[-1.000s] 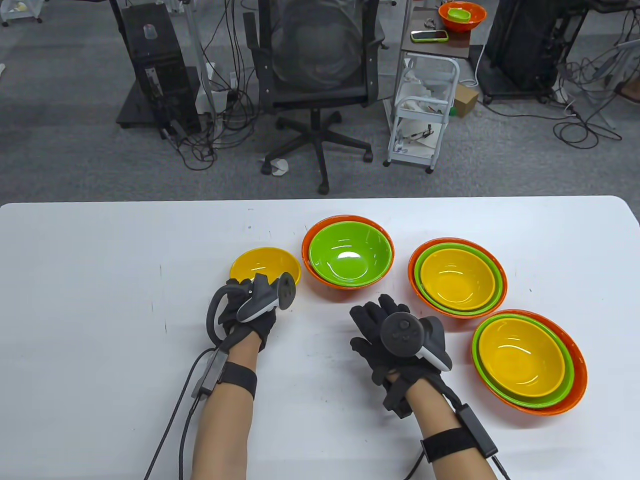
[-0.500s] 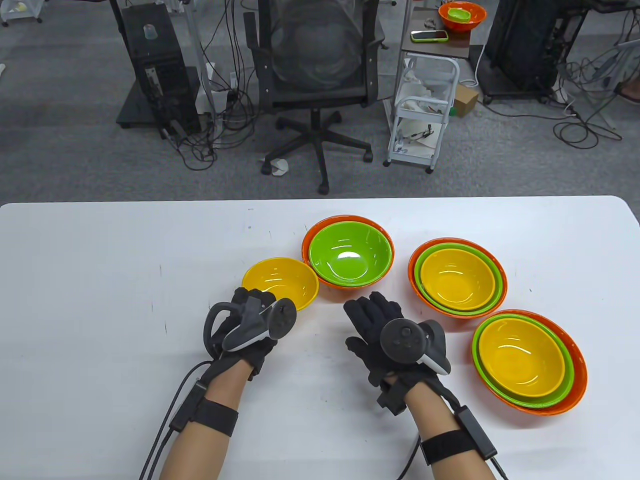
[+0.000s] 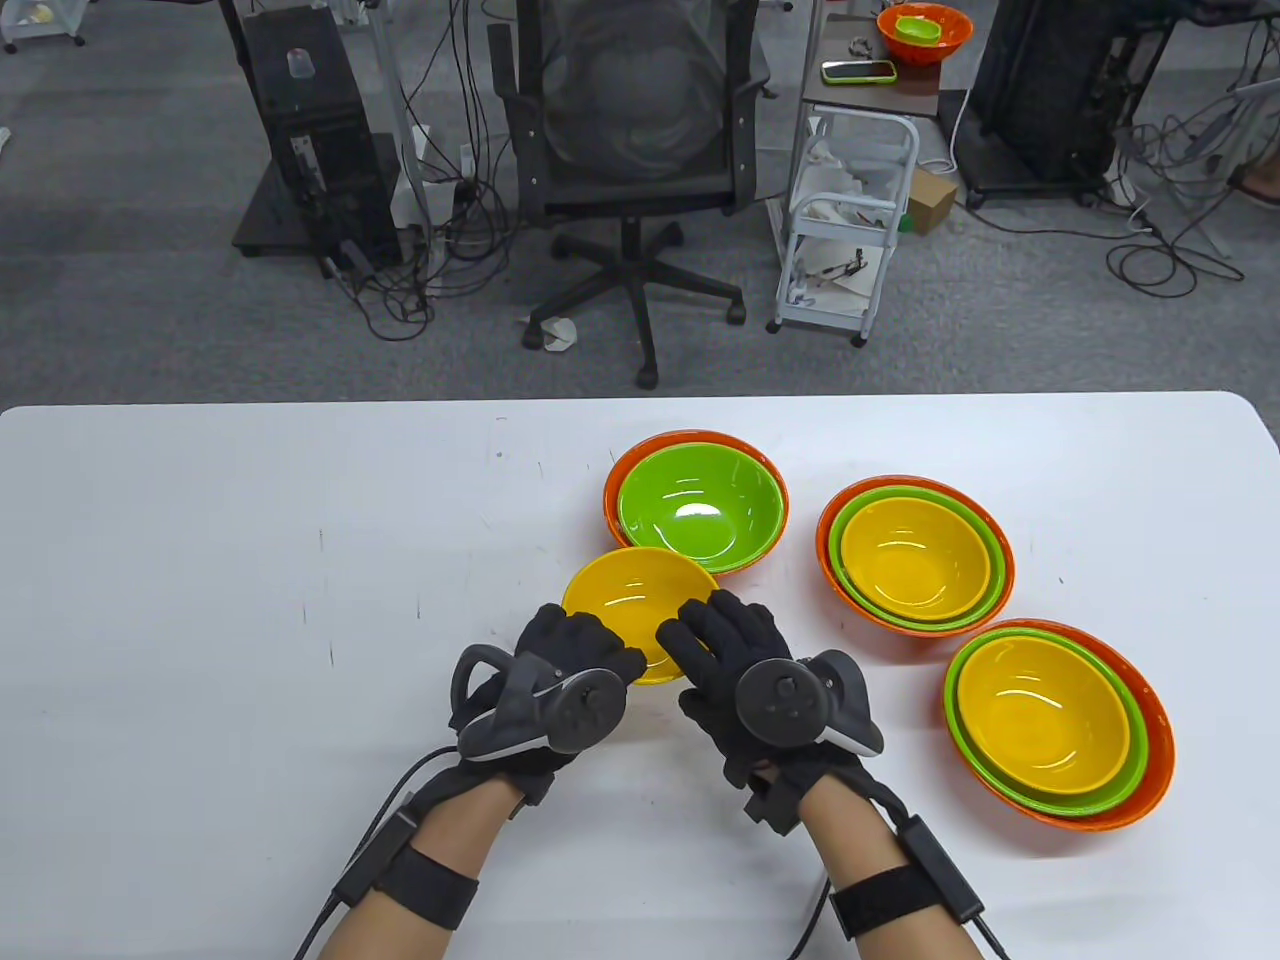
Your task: Nest bowls by size, largest on bottom, smallest on top
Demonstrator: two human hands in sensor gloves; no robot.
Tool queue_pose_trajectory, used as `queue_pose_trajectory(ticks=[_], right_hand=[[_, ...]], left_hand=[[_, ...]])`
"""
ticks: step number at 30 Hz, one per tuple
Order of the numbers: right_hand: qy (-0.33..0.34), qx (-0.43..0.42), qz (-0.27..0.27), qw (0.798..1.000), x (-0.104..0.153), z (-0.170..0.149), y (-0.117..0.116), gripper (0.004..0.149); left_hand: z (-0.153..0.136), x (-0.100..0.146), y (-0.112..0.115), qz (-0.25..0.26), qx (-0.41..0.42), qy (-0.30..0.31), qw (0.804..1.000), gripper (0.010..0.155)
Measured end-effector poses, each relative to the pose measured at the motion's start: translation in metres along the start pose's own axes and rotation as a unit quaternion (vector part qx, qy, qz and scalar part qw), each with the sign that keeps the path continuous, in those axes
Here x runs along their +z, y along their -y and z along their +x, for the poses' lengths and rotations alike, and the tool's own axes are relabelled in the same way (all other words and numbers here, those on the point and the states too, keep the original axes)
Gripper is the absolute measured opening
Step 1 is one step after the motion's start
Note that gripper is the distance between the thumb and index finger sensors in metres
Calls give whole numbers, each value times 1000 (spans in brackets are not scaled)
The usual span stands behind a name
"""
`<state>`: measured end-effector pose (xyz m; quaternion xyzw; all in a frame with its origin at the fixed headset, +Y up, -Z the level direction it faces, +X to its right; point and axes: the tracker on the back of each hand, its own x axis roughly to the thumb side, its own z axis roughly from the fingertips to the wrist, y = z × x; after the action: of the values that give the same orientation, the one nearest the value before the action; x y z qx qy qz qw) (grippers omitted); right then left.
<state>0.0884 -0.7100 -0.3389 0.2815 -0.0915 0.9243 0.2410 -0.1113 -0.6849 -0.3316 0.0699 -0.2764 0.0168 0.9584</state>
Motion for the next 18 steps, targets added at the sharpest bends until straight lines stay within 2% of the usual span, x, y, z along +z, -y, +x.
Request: queue_pose_trajectory(ticks=[6, 10, 18], right_hand=[[24, 43, -46, 998, 0, 7, 4, 42], [54, 66, -64, 994, -1, 11, 9, 41], [70, 91, -90, 989, -22, 20, 22, 40]], left_hand=[[3, 3, -1, 12, 2, 9, 1000, 43], [2, 6, -6, 15, -1, 5, 1000, 44], [-17, 31, -19, 61, 32, -7, 998, 64]])
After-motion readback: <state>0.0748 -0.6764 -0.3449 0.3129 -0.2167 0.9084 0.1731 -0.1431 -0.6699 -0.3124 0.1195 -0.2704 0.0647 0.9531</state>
